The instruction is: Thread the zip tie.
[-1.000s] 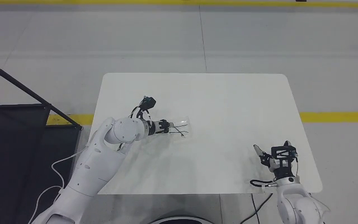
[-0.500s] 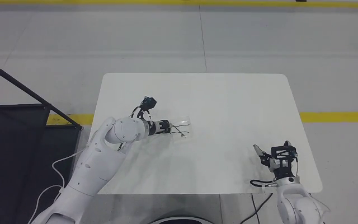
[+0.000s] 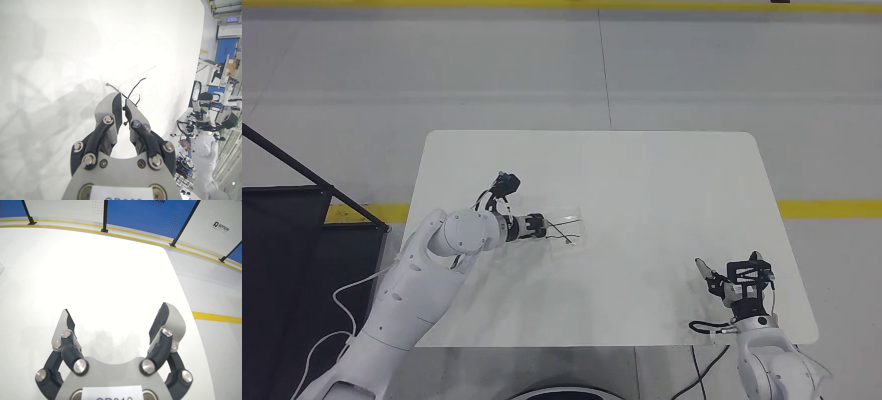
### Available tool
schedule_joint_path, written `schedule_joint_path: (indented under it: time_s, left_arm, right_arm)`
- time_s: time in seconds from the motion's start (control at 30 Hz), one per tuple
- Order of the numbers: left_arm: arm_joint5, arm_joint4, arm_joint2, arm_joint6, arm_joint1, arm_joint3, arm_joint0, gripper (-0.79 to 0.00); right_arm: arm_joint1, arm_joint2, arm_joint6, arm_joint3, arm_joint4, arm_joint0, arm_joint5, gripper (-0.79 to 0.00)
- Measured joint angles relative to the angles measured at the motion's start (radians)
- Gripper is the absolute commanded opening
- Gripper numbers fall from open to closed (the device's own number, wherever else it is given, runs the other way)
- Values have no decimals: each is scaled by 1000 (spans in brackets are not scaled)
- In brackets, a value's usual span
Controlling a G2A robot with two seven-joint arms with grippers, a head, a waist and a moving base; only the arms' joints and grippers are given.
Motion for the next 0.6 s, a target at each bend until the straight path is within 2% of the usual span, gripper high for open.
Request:
schedule_joint_path:
  time_s: [0.33, 0.6]
  left_arm:
    - [-3, -4, -7, 1, 3, -7, 6, -785]
    - [-17, -19, -35, -4, 10, -20, 12, -785]
  right_arm:
    - [0, 0, 0, 0, 0, 0, 0, 0]
    - [0, 0, 0, 0, 0, 0, 0, 0]
